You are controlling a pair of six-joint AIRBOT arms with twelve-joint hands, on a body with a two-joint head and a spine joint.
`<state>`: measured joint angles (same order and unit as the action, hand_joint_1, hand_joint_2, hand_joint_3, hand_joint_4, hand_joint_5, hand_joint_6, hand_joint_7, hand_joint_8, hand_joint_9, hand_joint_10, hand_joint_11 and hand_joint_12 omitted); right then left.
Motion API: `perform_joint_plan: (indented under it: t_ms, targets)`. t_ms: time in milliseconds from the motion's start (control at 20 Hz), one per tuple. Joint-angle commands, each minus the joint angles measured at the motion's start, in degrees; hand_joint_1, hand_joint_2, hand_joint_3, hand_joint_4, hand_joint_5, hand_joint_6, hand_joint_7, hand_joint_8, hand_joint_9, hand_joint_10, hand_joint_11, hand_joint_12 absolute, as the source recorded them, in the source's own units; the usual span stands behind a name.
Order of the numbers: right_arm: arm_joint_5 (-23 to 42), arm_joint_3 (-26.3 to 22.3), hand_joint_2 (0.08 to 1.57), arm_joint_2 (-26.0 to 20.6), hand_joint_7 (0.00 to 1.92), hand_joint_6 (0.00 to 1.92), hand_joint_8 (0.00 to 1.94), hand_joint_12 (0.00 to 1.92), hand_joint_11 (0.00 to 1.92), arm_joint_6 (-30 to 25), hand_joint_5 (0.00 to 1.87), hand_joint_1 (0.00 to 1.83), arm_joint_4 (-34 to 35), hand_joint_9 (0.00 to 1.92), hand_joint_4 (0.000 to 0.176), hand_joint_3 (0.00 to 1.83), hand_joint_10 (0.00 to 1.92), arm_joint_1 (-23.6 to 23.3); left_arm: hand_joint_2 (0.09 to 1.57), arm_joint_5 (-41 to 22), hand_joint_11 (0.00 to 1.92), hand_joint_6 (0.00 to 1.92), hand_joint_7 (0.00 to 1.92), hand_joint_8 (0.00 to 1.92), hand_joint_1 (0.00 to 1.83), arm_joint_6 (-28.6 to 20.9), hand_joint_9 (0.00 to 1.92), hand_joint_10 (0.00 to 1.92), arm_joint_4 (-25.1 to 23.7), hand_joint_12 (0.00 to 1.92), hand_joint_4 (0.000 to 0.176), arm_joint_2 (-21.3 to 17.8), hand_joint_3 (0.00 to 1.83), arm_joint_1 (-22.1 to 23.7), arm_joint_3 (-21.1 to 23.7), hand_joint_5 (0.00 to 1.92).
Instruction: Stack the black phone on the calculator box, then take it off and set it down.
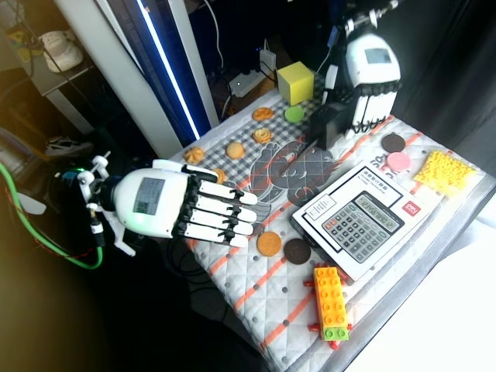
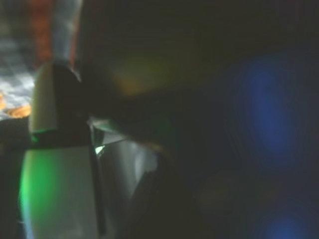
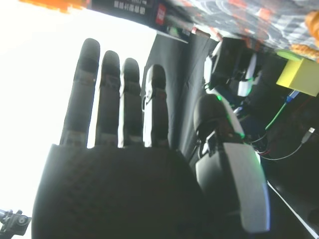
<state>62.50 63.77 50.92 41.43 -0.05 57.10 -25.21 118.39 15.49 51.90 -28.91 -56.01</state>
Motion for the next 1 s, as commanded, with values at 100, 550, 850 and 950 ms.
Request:
perform_joint_plan:
  t_ms: [100, 550, 850, 950]
  targets:
    - [6.7, 0.1, 1.4, 0.2, 0.39, 0.0, 0.0, 0.11, 0.41, -0.2, 0.44, 0.18, 1.2, 0.39, 0.046, 0.0, 0.0, -0.3, 1.04, -8.0, 0.91, 0.71, 1.2, 0.76, 1.27, -1.4, 1.14, 0.69, -4.1, 1.15, 0.0, 0.0, 0.0, 3.3, 0.6, 1.08]
    - [6.6, 1.0, 1.42, 1.3, 0.41, 0.0, 0.0, 0.08, 0.39, -0.2, 0.42, 0.12, 1.0, 0.38, 0.045, 0.0, 0.0, -0.4, 1.06, -0.9, 0.87, 0.91, 1.23, 0.66, 1.26, -1.7, 1.18, 0.55, -4.2, 1.18, 0.0, 9.3, 0.0, 14.9, -10.0, 0.98]
    - [5.6, 1.6, 1.41, 2.0, 0.42, 0.0, 0.0, 0.1, 0.44, -0.2, 0.43, 0.08, 0.0, 0.42, 0.027, 0.0, 0.01, -1.3, 1.05, 3.9, 0.94, 0.72, 1.24, 0.72, 1.29, -1.7, 1.3, 0.5, -2.2, 1.31, 0.0, 17.1, 0.0, 19.3, -19.0, 1.04]
    - [5.3, 1.8, 1.41, 2.4, 0.41, 0.0, 0.0, 0.09, 0.43, -0.2, 0.43, 0.05, -0.1, 0.4, 0.035, 0.0, 0.0, -1.3, 1.06, 5.9, 0.95, 0.73, 1.22, 0.78, 1.29, -1.7, 1.31, 0.57, -1.3, 1.33, 0.0, 21.0, 0.0, 20.3, -23.2, 1.02]
